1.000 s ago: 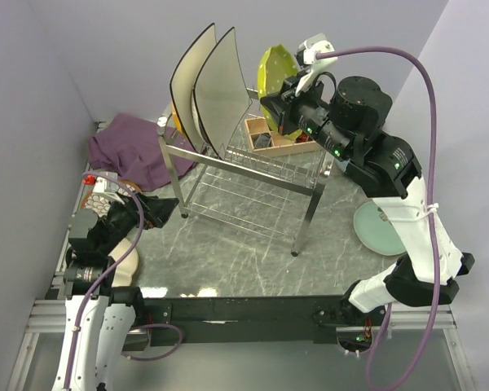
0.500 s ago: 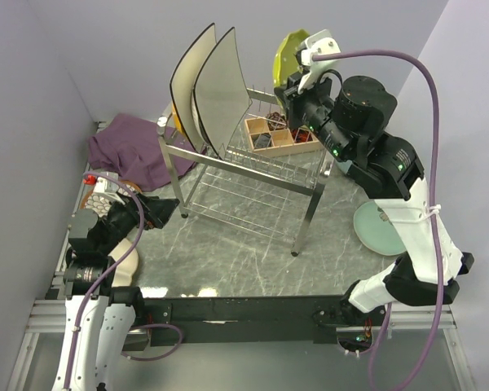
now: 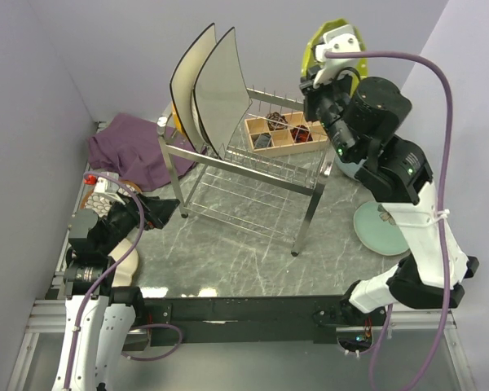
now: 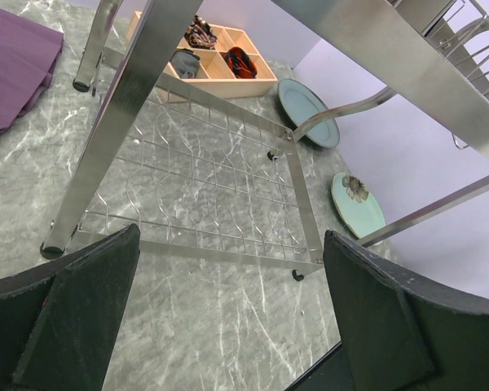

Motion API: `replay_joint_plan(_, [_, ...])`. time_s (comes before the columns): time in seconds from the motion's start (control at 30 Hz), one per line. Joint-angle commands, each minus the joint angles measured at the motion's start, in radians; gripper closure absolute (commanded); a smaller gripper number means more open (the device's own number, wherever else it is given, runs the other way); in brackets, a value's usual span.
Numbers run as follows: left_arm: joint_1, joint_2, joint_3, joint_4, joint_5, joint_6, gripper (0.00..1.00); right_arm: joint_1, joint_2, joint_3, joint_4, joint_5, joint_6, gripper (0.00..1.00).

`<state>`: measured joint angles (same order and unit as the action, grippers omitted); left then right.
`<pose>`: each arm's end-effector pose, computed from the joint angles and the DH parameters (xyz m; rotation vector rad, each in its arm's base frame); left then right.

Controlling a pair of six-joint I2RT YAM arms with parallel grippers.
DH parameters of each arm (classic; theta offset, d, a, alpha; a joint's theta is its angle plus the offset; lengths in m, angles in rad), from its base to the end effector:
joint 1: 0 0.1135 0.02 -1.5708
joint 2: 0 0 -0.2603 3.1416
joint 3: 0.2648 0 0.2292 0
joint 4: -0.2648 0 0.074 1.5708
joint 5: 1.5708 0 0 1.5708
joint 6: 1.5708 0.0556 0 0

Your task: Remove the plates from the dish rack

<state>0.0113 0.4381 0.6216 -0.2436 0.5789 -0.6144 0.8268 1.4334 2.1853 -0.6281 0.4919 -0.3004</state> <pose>0.1115 -0.0292 0.3160 -0.0672 1.7027 -0.9254 0.1731 0.1492 0.5814 -0.4135 1.4025 0.0734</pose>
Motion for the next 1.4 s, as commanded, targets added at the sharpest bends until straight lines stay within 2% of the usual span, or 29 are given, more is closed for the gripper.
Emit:
replay_joint_plan(0.0, [-0.002,0.002,-0.005,0.061,0.021,-0.007,0.01,0.005,-0.111,-0.007,0.18,0.108,-0.074,1.0])
replay_joint_plan(0.4, [-0.001,-0.002,-0.002,0.055,0.033,0.004,0.0,-0.026,-0.2,-0.134,0.067,0.349,0.036,1.0])
replay_joint_plan(0.67, [-0.001,-0.01,-0.005,0.063,0.041,0.001,0.01,-0.107,-0.318,-0.278,-0.054,0.413,0.227,1.0])
replay_joint_plan(0.93, [-0.001,-0.019,-0.007,0.056,0.042,0.002,0.0,-0.193,-0.442,-0.505,-0.2,0.367,0.469,1.0])
replay_joint_plan(1.13, [-0.002,-0.024,-0.01,0.058,0.045,0.001,0.01,-0.242,-0.547,-0.705,-0.229,0.303,0.559,1.0])
replay_joint_plan(1.37, [-0.001,-0.024,-0.01,0.056,0.042,0.001,0.0,-0.348,-0.6,-0.916,-0.153,0.139,0.59,1.0])
